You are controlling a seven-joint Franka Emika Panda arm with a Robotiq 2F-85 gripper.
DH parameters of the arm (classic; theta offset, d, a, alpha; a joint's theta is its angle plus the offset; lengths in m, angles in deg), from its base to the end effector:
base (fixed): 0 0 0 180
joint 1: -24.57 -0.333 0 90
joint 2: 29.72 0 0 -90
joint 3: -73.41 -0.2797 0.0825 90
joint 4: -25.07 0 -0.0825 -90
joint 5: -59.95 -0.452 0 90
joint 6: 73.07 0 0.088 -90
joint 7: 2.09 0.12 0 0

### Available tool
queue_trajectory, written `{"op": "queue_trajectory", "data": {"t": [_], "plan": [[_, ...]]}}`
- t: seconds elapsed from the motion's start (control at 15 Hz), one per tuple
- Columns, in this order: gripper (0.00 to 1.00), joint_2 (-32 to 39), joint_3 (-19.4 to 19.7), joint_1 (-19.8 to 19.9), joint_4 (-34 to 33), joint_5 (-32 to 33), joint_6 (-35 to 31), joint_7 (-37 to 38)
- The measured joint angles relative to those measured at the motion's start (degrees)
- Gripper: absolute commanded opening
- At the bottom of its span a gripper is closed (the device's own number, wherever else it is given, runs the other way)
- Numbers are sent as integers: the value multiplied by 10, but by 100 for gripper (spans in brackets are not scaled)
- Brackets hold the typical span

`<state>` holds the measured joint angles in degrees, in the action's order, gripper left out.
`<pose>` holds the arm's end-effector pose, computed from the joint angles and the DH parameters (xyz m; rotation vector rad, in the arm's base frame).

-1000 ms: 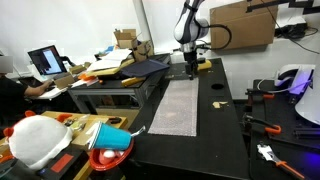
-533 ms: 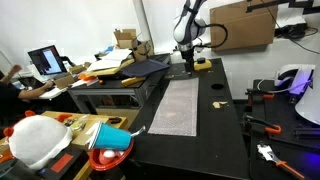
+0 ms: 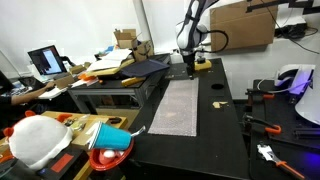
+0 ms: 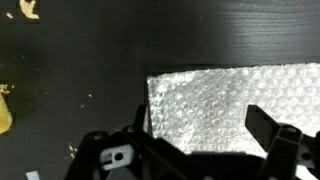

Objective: Fold the plastic in half, then move the plastic to the right

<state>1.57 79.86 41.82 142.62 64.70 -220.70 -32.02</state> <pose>0.5534 -0.2483 0.0653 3.0431 0.2976 -0.0972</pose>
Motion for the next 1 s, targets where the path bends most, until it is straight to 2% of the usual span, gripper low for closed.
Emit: {"op": "queue_trajectory", "data": {"t": [0.6,1.0], "plan": [[100,35,-5,11,0,-2,-65,35],[100,42,-4,11,1,-1,-75,45]]}}
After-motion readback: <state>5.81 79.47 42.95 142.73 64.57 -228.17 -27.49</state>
